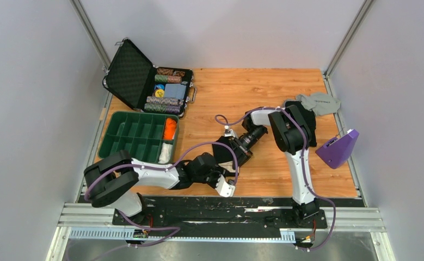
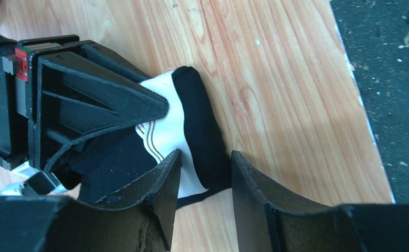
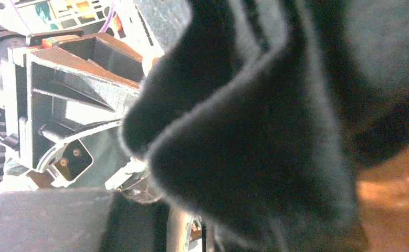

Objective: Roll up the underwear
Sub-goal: Roll the underwear to the center of the board.

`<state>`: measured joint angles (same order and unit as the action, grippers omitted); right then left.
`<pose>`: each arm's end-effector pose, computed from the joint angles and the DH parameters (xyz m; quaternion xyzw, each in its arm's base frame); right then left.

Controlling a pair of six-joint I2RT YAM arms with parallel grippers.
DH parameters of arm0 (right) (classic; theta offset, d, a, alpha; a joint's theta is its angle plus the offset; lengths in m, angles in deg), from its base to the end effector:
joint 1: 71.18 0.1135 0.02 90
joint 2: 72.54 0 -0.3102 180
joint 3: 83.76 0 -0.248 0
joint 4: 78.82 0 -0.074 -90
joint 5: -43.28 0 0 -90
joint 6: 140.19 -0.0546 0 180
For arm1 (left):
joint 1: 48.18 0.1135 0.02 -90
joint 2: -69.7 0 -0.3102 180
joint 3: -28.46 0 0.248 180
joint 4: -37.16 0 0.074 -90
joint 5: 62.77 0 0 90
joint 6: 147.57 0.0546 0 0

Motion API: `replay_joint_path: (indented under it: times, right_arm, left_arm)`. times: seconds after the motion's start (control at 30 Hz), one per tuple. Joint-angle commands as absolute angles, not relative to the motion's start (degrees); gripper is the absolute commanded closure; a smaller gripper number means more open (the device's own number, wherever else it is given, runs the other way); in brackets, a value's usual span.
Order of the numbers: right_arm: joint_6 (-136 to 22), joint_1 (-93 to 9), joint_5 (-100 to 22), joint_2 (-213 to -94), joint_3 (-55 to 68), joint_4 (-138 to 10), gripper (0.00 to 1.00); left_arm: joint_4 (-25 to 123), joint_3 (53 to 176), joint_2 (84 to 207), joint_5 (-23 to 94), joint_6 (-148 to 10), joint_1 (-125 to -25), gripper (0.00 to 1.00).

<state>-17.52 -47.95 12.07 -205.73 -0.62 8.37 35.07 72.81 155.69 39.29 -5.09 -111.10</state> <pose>0.3267 0.1911 0.1075 0.2660 -0.8033 -0.4891 0.2117 0.1182 -0.2562 0.1770 0.7844 0.4429 -0.1332 0.4134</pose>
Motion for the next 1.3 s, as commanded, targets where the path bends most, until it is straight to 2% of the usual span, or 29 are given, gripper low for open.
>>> replay_joint_path:
  times: [0.0,0.1,0.13,0.33,0.4,0.47,0.53,0.6,0.63,0.67,0.77,0.83,0.93,1.0,1.03,1.1,1.17,1.27]
  right_arm:
    - [-25.3,-47.7,2.5,-212.6,1.3,1.3,1.0]
    - [-25.0,-47.6,2.4,-212.6,1.8,1.3,1.0]
    - [-25.0,-47.6,2.4,-212.6,1.9,1.3,1.0]
    - [-25.3,-47.7,2.1,-212.5,1.4,1.2,1.0]
    - [-25.7,-47.8,2.1,-212.0,0.9,1.0,0.96]
    - [-26.8,-48.1,2.0,-210.7,0.5,0.1,0.82]
    - [-28.2,-48.9,1.7,-207.3,0.0,-0.6,0.52]
    - [-28.4,-51.1,3.2,-201.2,-0.5,-0.7,0.28]
    - [-28.1,-52.6,3.9,-197.7,-0.8,-0.7,0.06]
    - [-27.4,-54.6,4.6,-193.8,-1.0,-0.7,0.01]
    - [-26.6,-62.4,7.2,-182.2,0.1,-3.9,0.0]
    - [-29.9,-68.6,5.8,-170.6,5.4,-17.4,0.0]
    - [-28.8,-72.4,-4.0,-145.2,26.1,-48.0,0.0]
    - [-20.1,-71.6,1.0,-131.8,41.2,-62.2,0.0]
    - [-15.9,-69.6,3.4,-126.1,47.1,-63.7,0.0]
    - [-3.8,-64.5,8.3,-117.3,54.9,-56.7,0.02]
    - [6.1,-56.7,7.9,-113.0,58.3,-47.8,0.12]
    - [7.7,-47.4,2.1,-110.2,62.9,-49.5,0.25]
  left_arm:
    - [34.8,75.2,159.0,37.1,-0.2,-111.3,0.55]
    - [36.4,75.7,160.1,36.2,1.9,-111.3,0.63]
    - [36.9,76.0,160.3,36.2,2.8,-111.3,0.69]
    - [51.1,80.3,160.9,36.7,3.2,-111.2,0.88]
    - [54.3,81.5,161.2,36.3,2.5,-111.2,0.95]
    - [55.4,82.3,161.5,36.0,1.7,-110.7,1.0]
    - [56.8,83.6,162.0,36.8,0.0,-109.4,1.0]
    - [60.3,86.3,162.8,40.4,-1.8,-107.7,1.0]
    - [61.6,87.3,163.2,41.7,-2.3,-106.5,1.0]
    - [63.1,88.4,163.3,44.2,-2.5,-105.9,1.0]
    - [66.2,91.7,164.4,49.5,-3.5,-103.0,1.0]
    - [69.5,94.6,166.0,55.4,-5.0,-100.7,1.0]
    - [75.9,98.8,169.2,63.2,-6.2,-97.7,1.0]
    - [78.2,100.8,171.3,67.6,-6.2,-95.8,1.0]
    - [79.4,102.0,172.6,68.7,-6.4,-95.3,1.0]
    - [80.3,103.2,173.9,71.4,-7.1,-94.0,1.0]
    - [79.7,103.7,174.5,73.4,-8.3,-92.8,1.0]
    - [79.1,104.5,175.7,76.2,-11.3,-90.7,1.0]
